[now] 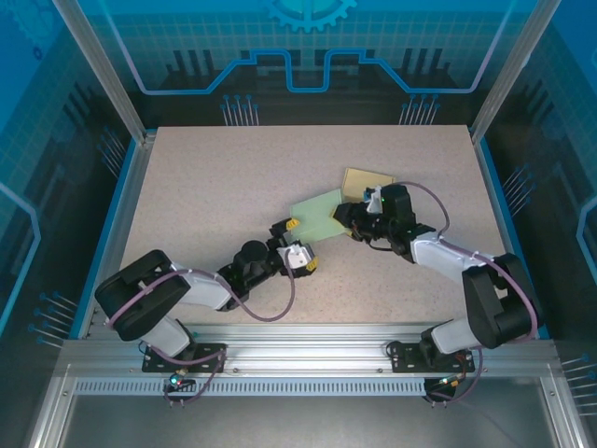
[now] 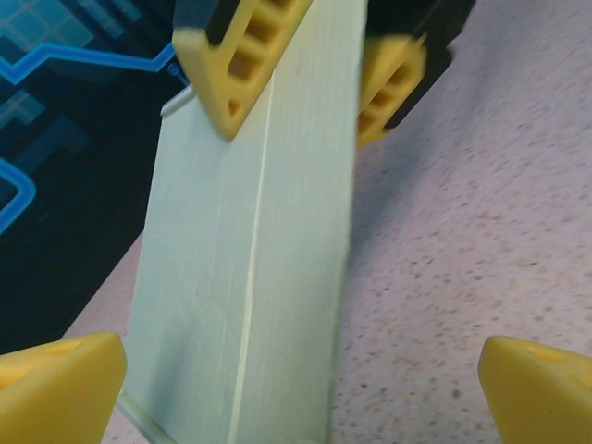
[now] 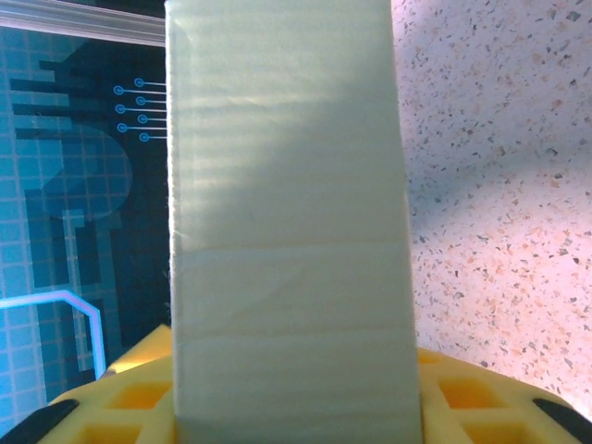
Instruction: Fold the paper box
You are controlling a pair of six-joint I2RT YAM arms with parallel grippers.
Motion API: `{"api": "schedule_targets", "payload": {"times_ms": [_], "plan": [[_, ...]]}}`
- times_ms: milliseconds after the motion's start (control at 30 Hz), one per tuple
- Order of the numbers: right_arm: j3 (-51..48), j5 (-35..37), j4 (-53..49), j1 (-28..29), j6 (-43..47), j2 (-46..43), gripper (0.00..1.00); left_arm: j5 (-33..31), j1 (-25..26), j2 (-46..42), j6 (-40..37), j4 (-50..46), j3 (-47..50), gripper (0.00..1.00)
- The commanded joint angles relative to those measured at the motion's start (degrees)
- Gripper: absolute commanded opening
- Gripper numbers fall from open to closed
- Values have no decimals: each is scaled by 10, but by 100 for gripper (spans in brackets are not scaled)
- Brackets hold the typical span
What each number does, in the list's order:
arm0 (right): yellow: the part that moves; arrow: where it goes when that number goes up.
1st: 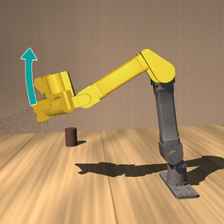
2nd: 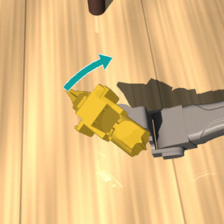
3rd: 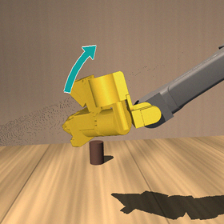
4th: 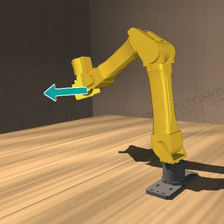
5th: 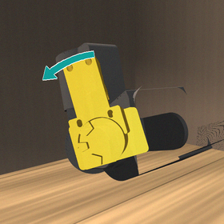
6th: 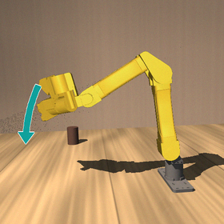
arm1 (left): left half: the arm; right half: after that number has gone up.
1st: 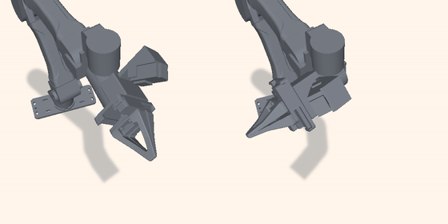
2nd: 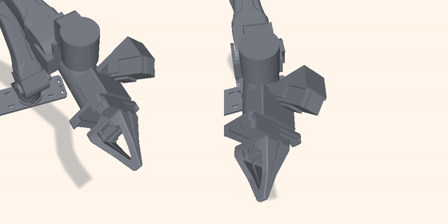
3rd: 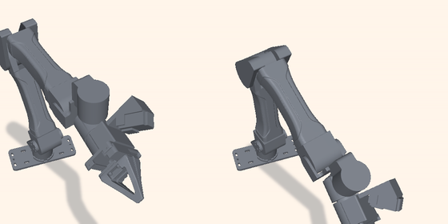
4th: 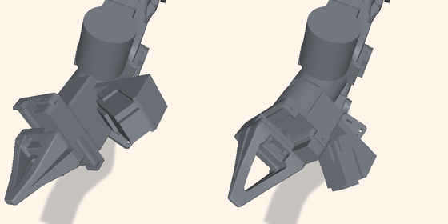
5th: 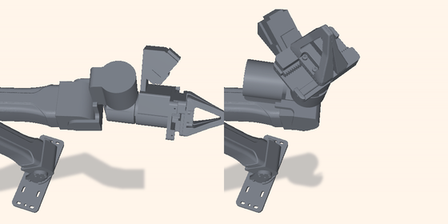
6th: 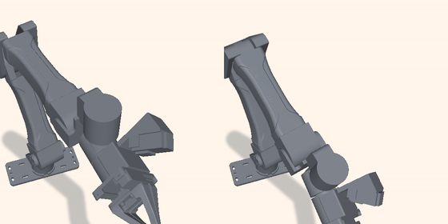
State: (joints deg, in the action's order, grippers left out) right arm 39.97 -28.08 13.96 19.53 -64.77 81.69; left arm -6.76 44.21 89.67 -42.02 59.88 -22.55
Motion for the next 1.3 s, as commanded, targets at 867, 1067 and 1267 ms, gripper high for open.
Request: {"api": "schedule_targets", "payload": {"times_ms": [867, 1067, 1267], "plan": [[-23, 27, -60, 0, 5, -43, 46, -179, 49, 65, -142, 113, -46, 35], [-23, 36, -93, -11, 28, -70, 59, -159, 50, 12, -140, 59, -31, 31], [-18, 66, -180, -34, 73, -139, 85, -111, 50, -81, -113, -120, -35, 31]]}}
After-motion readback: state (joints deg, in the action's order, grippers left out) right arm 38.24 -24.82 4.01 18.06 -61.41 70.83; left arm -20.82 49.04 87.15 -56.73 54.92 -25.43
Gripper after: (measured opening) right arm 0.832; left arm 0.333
